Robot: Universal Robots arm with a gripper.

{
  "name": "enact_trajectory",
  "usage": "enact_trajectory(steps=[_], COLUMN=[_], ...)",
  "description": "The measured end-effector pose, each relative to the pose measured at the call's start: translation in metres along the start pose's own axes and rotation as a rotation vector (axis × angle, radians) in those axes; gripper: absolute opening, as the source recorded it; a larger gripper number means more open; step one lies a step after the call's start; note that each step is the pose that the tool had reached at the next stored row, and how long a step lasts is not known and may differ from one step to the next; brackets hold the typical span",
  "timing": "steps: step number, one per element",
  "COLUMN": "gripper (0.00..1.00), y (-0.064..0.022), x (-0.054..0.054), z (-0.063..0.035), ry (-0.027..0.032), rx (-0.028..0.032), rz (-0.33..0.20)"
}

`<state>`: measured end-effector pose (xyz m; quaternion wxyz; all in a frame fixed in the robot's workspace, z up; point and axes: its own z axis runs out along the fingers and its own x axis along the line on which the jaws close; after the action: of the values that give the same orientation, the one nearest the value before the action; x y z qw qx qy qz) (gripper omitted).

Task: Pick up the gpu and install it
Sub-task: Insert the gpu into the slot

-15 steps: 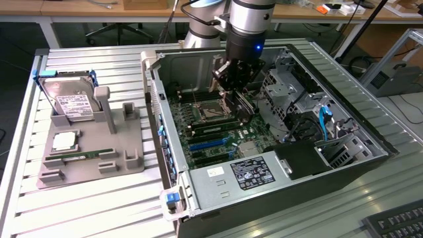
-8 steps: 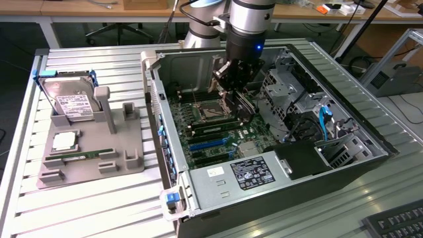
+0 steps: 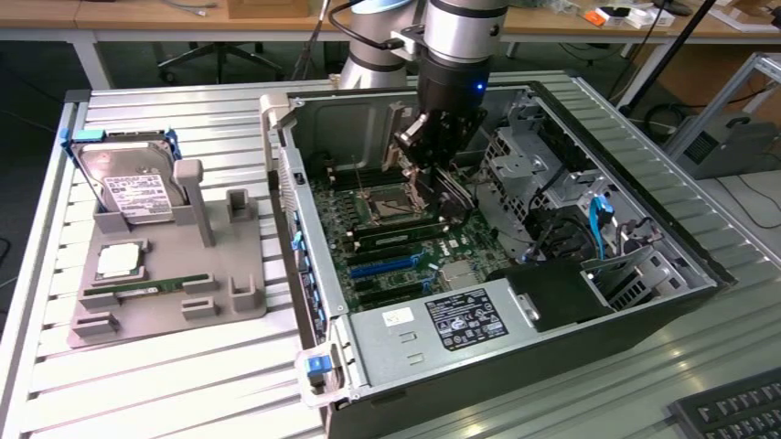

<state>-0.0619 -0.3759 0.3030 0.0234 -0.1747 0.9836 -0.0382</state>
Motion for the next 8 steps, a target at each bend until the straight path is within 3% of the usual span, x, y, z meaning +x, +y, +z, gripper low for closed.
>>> enact_trajectory(steps=[8], gripper=[0.27], y=[0.0], x=[0.0], z=[0.0], ry=[-0.0038], rx=[-0.0015], rz=[-0.046])
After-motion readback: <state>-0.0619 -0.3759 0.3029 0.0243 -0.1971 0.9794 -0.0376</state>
